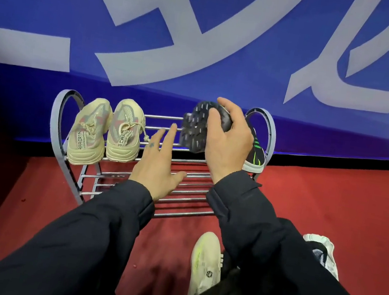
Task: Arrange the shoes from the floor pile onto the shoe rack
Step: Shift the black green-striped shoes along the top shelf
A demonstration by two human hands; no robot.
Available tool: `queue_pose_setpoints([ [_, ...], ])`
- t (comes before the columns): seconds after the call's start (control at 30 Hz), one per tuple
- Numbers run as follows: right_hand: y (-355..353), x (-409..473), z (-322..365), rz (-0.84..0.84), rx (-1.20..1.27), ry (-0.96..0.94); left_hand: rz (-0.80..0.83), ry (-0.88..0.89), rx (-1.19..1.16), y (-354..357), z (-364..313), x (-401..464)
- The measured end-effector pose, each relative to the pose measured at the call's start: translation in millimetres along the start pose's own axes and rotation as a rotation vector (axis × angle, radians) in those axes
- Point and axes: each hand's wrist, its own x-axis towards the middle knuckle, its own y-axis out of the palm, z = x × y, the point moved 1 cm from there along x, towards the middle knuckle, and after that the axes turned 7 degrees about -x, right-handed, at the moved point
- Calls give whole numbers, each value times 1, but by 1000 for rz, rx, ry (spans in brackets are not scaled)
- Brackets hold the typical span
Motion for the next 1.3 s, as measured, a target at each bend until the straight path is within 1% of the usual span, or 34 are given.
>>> queue_pose_setpoints([
  [0.07,-6,-3,17,22,155,77,-96,52,20,5,-5,6],
  [0.1,-9,-1,20,73,190,92,-176,89,-7,5,-7,10],
  [0.13,-12,2,20,155,211,104,-251,106,-72,6,-6,15],
  [0.2,-15,6,8,306,225,152,-354,63,-258,1,-8,22],
  [0.23,-16,8,-4,325,184,210,-381,25,-358,-3,-10,26],
  [0.27,-17,9,-18,341,66,274,-406,-5,-470,-7,-13,30],
  [0.3,-16,9,-34,419,-116,329,-423,-28,-590,-9,-14,33],
  [0.33,-14,6,-49,562,-272,394,-441,-40,-699,-11,-15,35],
  [0.37,-13,1,-60,713,-343,459,-456,-54,-769,-13,-15,37],
  [0.4,-12,-4,-67,832,-300,544,-463,-67,-808,-13,-14,38],
  [0.43,-11,-8,-70,895,-176,650,-461,-77,-827,-14,-14,39],
  [0.47,-13,-10,-71,931,-35,740,-445,-96,-836,-12,-11,42],
  [0.5,-14,-9,-70,956,50,772,-423,-115,-854,-10,-9,43],
  [0.53,-16,-8,-71,951,88,760,-390,-148,-882,-7,-6,46],
  [0.57,-17,-5,-74,901,118,751,-331,-204,-924,-4,-5,48],
  [0.6,-18,-3,-76,830,160,765,-248,-264,-989,0,-6,48],
  [0.63,-16,-3,-76,756,194,794,-148,-331,-1002,6,-8,47],
  [0.67,-13,-3,-76,689,223,831,-42,-354,-941,13,-11,45],
  [0.73,-5,-3,-79,571,299,948,129,-276,-690,25,-21,34],
  [0.77,-1,-3,-82,515,352,1002,177,-221,-621,32,-23,30],
  [0.83,3,2,-93,434,374,1041,239,-135,-618,41,-25,24],
  [0.9,5,8,-105,401,304,1025,260,-93,-562,51,-19,25],
  [0.97,8,10,-112,369,252,1016,268,-94,-470,58,-16,28],
  [1.07,13,11,-119,307,313,1057,236,-104,-464,66,-14,33],
  [1.17,15,11,-130,186,470,1071,217,-94,-466,70,-20,35],
  [1.23,12,8,-136,166,497,1079,232,-88,-531,73,-27,35],
  [1.3,8,6,-138,175,476,1093,245,-63,-542,77,-33,35],
])
